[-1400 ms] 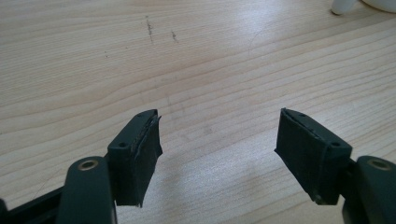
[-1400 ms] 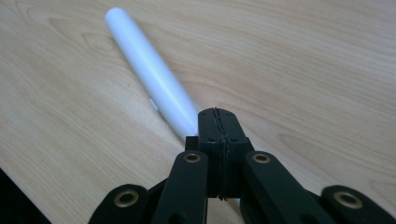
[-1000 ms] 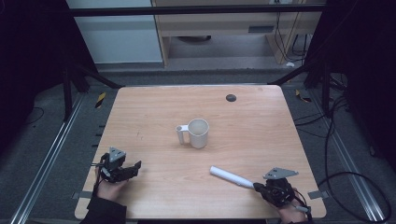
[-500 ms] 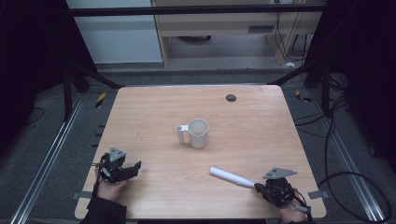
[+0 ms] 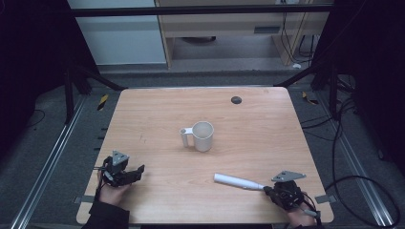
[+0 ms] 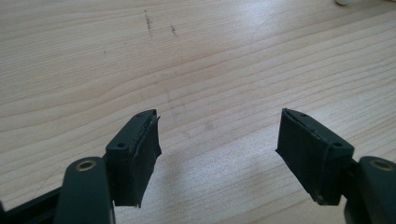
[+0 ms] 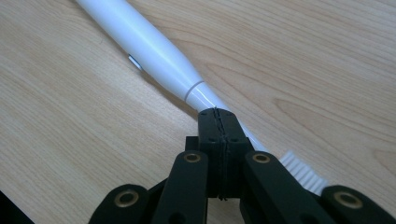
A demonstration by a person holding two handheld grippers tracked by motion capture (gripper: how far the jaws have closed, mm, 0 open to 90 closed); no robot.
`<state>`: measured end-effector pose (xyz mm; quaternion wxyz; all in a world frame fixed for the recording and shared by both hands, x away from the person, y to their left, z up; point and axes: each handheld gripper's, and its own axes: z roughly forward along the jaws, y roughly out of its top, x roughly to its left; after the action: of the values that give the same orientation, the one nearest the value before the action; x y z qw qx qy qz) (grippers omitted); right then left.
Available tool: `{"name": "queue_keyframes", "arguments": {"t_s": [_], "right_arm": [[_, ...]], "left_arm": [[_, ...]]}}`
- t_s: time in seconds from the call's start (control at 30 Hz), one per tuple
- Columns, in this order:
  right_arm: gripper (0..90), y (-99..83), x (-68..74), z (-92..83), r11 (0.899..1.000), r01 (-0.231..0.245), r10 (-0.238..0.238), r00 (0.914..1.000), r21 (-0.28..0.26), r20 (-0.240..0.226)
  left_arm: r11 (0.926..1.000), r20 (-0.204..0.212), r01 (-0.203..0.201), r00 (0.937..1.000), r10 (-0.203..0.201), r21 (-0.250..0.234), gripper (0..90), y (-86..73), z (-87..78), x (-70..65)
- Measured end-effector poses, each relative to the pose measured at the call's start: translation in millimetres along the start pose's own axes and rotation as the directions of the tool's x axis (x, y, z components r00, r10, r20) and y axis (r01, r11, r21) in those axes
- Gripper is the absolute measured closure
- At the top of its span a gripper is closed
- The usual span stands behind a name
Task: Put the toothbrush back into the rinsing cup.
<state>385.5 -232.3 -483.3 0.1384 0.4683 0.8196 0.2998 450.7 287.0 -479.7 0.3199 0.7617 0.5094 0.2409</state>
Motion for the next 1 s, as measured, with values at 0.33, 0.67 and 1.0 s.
{"name": "queue_keyframes", "arguments": {"t_s": [0.33,0.67,1.0], "right_arm": [[90.0,-0.4,-3.8,0.6,1.0,-0.006,0.006,0.9996,0.009,0.028],[89.9,0.5,-7.1,2.0,1.0,-0.018,0.018,0.9985,0.011,0.052],[90.0,3.6,-10.8,5.1,1.0,-0.026,0.025,0.9964,0.005,0.081]], "left_arm": [[1.0,0.0,0.0,1.0,0.0,0.0,28.4,0.0,0.0,0.0],[1.0,-0.002,-0.002,1.0,0.002,0.002,28.3,0.1,0.2,-0.2],[1.0,-0.003,-0.003,1.0,0.003,0.003,28.3,0.1,0.2,-0.3]]}}
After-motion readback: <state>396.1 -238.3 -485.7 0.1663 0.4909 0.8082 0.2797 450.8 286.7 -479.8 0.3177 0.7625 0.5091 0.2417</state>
